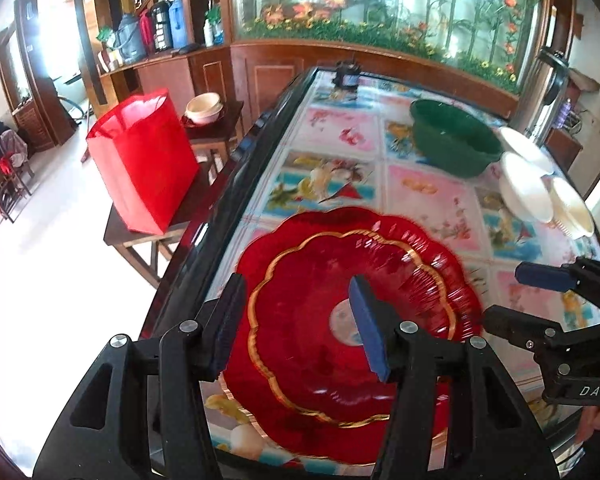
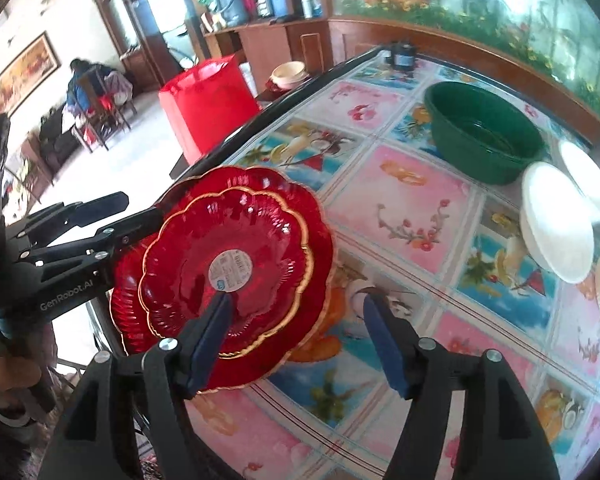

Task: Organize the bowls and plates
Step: 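Open both grippers and lift them off the stacked red plates, then move both grippers toward the dark green basin, then close both grippers on the rim of the dark green basin, then lift the dark green basin off the table with both grippers, then carry the green basin over and lower it onto the stacked red plates, then open both grippers and lift them off the green basin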

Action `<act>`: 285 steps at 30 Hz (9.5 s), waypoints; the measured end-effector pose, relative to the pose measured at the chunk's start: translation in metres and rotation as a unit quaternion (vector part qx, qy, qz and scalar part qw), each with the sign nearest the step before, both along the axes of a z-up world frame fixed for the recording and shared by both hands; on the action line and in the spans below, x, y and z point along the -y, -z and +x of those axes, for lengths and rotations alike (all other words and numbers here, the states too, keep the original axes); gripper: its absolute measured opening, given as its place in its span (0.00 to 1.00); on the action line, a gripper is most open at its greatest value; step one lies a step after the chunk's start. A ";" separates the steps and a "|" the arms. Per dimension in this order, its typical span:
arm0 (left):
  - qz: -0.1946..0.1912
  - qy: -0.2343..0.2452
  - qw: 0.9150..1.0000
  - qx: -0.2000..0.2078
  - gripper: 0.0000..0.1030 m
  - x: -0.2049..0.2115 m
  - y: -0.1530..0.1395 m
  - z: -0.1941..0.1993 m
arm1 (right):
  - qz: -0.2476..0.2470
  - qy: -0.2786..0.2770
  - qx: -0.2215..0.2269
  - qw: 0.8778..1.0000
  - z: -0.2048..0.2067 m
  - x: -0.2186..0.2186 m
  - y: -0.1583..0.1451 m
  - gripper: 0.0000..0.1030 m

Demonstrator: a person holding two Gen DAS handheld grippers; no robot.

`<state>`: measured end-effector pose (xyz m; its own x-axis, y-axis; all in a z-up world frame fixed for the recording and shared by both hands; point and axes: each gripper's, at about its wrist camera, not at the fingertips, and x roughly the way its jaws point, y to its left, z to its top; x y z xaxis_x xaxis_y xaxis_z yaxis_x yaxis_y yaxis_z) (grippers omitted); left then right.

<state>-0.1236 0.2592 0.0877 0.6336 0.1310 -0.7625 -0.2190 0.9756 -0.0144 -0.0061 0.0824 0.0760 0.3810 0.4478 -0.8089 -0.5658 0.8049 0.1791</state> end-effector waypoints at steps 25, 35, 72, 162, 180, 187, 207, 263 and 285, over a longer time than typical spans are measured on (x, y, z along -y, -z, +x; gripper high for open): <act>-0.029 0.080 0.996 0.034 0.57 0.107 -0.028 0.061 | 0.068 0.107 -0.011 0.992 0.023 0.116 -0.012 0.76; -0.021 0.096 0.995 0.024 0.57 0.134 -0.027 0.096 | 0.078 0.134 -0.014 0.988 0.044 0.148 -0.013 0.76; -0.005 0.092 0.996 -0.012 0.57 0.130 -0.017 0.194 | 0.077 0.131 -0.004 0.988 0.129 0.148 -0.025 0.76; -0.033 0.007 0.997 -0.075 0.17 0.070 0.027 0.326 | 0.073 0.138 -0.038 0.987 0.268 0.123 -0.005 0.16; -0.035 0.022 0.998 -0.039 0.17 0.069 -0.009 0.265 | 0.074 0.118 -0.021 0.990 0.222 0.115 -0.027 0.16; -0.033 0.031 0.998 -0.032 0.17 0.073 -0.019 0.237 | 0.077 0.118 -0.018 0.990 0.199 0.118 -0.033 0.16; -0.061 0.048 0.997 -0.026 0.17 0.078 -0.022 0.152 | 0.093 0.113 -0.001 0.989 0.122 0.127 -0.049 0.16; -0.068 -0.062 0.996 -0.014 0.42 -0.044 0.034 0.004 | 0.059 -0.017 -0.060 0.996 0.026 -0.008 0.015 0.30; -0.038 -0.009 0.997 0.067 0.62 0.020 -0.029 0.013 | 0.075 0.021 -0.022 0.997 0.018 0.043 -0.013 0.53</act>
